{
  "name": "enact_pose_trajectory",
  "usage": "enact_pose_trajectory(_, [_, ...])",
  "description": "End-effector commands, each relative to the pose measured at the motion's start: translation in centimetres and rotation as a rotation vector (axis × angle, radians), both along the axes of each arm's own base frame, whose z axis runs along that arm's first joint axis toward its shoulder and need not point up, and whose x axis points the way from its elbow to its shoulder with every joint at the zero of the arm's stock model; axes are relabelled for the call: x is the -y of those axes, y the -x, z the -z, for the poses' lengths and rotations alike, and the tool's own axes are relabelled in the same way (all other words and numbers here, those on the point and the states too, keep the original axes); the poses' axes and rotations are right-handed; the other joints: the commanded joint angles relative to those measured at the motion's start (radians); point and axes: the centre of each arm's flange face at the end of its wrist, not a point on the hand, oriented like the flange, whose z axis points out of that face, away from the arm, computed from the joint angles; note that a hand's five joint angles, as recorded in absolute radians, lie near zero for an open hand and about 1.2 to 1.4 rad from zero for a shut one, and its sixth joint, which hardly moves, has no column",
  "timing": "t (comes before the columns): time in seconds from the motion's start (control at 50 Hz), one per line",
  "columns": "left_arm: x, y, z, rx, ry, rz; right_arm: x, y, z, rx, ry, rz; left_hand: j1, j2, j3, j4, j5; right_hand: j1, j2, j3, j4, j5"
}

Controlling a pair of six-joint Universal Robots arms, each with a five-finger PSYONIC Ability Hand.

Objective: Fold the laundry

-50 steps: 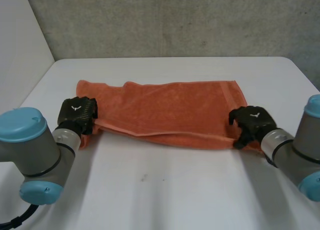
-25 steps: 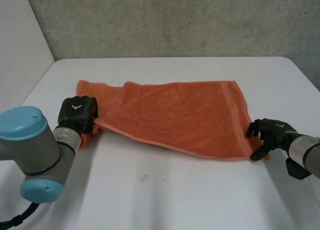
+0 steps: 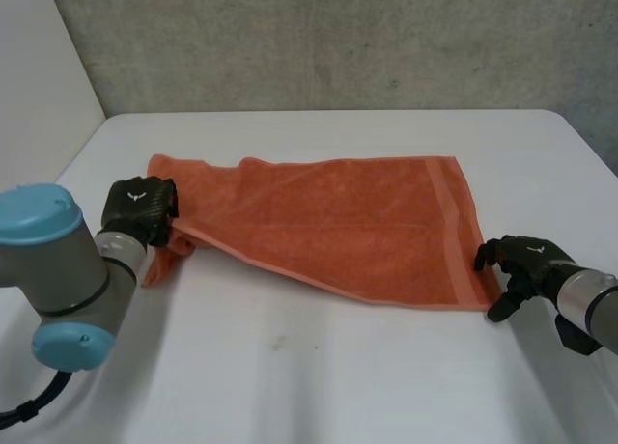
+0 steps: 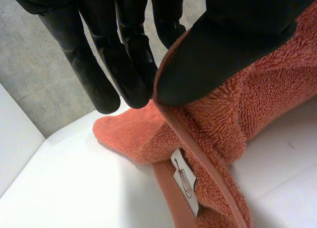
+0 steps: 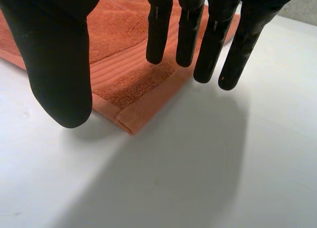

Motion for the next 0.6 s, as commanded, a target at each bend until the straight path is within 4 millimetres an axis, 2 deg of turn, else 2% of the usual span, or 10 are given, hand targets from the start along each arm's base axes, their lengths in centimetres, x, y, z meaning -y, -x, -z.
enact_pose_trajectory(0.02, [0.1, 0.8, -1.9, 0.003, -0.010, 0.023, -2.3, -1.5, -0.7, 0.038, 0.005, -0.070, 0.199, 0.178, 0.180, 0.180, 0.188, 0.010, -0.050, -0.048, -0.050, -0.055])
enact_pose_trajectory(0.06, [-0.1, 1.2, -2.5, 0.001, -0.010, 0.032, -2.9, -2.6, -0.7, 0.056, 0.004, -0.099, 0.199, 0.178, 0.180, 0.180, 0.188, -0.064, -0.124, -0.122, -0.123, -0.128])
enact_pose_trajectory(0.1, [-0.4, 1.6, -3.3, 0.000, -0.006, 0.045, -3.8, -4.7, -1.0, 0.122, 0.003, -0.131, 0.199, 0.178, 0.180, 0.180, 0.188, -0.082, -0.142, -0.140, -0.141, -0.146])
enact_pose_trajectory(0.14, [-1.0, 2.2, -4.8, -0.006, -0.006, 0.063, -4.1, -5.5, -1.2, 0.164, 0.001, -0.136, 0.199, 0.178, 0.180, 0.180, 0.188, -0.085, -0.145, -0.143, -0.144, -0.149])
enact_pose_trajectory(0.22, [-1.5, 2.3, -6.3, -0.026, -0.012, 0.065, -4.5, -7.1, -1.8, 0.236, -0.004, -0.152, 0.199, 0.178, 0.180, 0.180, 0.188, -0.093, -0.154, -0.152, -0.153, -0.158])
enact_pose_trajectory(0.26, [-1.9, 2.5, -7.2, -0.042, -0.012, 0.072, -5.1, -8.9, -2.3, 0.311, -0.027, -0.171, 0.199, 0.178, 0.180, 0.180, 0.188, -0.105, -0.165, -0.163, -0.164, -0.169])
enact_pose_trajectory(0.36, [-4.1, 3.2, -10.9, -0.110, -0.014, 0.102, -5.2, -11.3, -2.2, 0.401, -0.036, -0.146, 0.199, 0.178, 0.180, 0.180, 0.188, -0.123, -0.183, -0.181, -0.182, -0.187])
enact_pose_trajectory(0.42, [-4.7, 3.3, -11.9, -0.122, -0.003, 0.110, -5.4, -12.5, -2.5, 0.435, -0.016, -0.108, 0.199, 0.178, 0.180, 0.180, 0.188, -0.134, -0.195, -0.193, -0.194, -0.199])
enact_pose_trajectory(0.46, [-5.9, 3.6, -14.2, -0.142, 0.035, 0.131, -5.8, -13.2, -2.6, 0.454, -0.013, -0.097, 0.199, 0.178, 0.180, 0.180, 0.188, -0.140, -0.200, -0.198, -0.200, -0.205])
enact_pose_trajectory(0.6, [-7.3, 4.4, -17.1, -0.175, 0.106, 0.173, -7.4, -16.4, -1.5, 0.530, -0.051, -0.102, 0.199, 0.178, 0.180, 0.180, 0.188, -0.161, -0.221, -0.219, -0.220, -0.225])
